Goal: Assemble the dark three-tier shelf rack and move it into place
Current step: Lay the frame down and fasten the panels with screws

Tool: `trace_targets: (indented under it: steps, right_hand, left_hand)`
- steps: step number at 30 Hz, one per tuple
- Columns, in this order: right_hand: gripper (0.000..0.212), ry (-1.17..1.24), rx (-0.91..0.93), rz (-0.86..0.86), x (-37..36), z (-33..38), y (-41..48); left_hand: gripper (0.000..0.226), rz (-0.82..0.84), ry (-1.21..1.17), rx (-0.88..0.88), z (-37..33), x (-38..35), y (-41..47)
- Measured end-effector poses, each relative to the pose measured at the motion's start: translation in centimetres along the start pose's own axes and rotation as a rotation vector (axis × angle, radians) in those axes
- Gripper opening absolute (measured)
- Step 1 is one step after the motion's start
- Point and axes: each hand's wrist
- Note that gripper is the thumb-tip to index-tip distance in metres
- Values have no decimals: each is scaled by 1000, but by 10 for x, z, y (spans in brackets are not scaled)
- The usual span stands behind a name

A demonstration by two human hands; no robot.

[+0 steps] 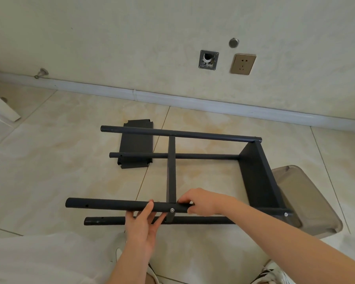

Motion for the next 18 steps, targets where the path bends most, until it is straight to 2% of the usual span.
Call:
trace_targets:
  steps: [5,11,15,18]
  right_hand:
    - [27,23,22,-49,14,11,-8]
    - [30,-14,35,-140,41,28,-24]
    - [31,-12,55,-222,59,37,-36]
    - [31,18,93,-283,70,44,-43]
  left_hand:
    - [63,31,67,-73,-25,-16,-7]
    - [55,93,206,-211,-63,-44,-24]
    - [39,150,315,-319,-93,-66,-39]
    - [41,209,384,-393,-118,-81,-50]
Point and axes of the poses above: each hand's wrist, its own y-axis towards the middle knuckle, its own x-axis out of the back of the hand, z = x × y, and after that the axes turned 4 degrees about -x, right-handed
